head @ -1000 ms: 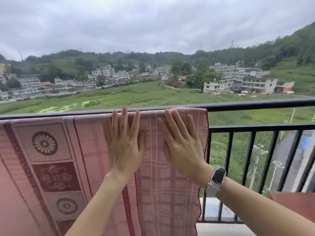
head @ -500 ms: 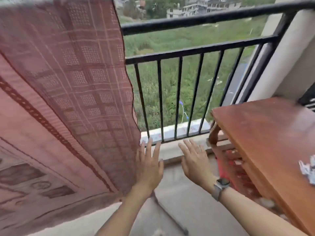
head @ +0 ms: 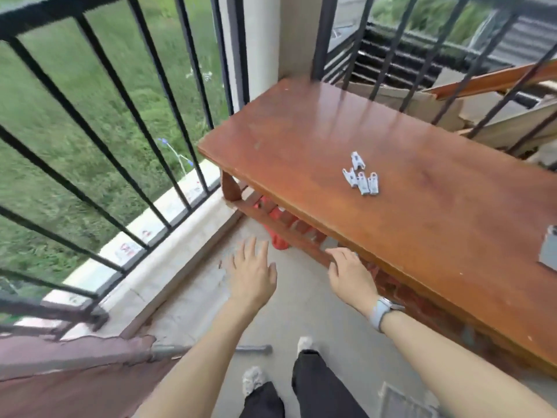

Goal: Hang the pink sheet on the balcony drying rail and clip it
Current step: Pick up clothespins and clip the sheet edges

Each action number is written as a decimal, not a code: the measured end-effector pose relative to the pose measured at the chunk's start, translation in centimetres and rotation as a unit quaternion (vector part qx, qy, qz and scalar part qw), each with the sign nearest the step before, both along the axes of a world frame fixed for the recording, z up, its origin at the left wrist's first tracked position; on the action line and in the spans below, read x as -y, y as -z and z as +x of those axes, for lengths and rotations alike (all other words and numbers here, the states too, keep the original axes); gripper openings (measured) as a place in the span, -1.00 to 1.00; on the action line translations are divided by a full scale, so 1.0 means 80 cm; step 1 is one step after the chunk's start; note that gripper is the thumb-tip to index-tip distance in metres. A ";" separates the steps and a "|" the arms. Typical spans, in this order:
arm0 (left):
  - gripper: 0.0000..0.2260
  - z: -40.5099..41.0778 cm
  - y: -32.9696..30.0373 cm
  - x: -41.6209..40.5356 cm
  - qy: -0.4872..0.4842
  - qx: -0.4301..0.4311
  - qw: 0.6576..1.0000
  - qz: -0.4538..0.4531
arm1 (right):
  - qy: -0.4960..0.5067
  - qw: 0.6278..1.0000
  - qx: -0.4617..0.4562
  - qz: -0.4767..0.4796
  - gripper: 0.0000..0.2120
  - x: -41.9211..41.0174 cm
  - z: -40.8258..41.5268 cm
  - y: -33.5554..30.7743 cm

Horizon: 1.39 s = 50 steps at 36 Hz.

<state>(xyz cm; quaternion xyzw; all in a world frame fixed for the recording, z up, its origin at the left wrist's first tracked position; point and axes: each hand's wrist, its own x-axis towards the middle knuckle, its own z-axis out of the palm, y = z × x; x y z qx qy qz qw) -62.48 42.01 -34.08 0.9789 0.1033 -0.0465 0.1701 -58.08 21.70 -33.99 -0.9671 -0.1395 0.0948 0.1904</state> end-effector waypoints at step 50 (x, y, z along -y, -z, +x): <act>-0.54 0.017 0.038 0.059 -0.114 -0.118 0.981 -0.099 | 0.127 0.968 -0.057 0.211 -0.78 0.019 0.124 0.001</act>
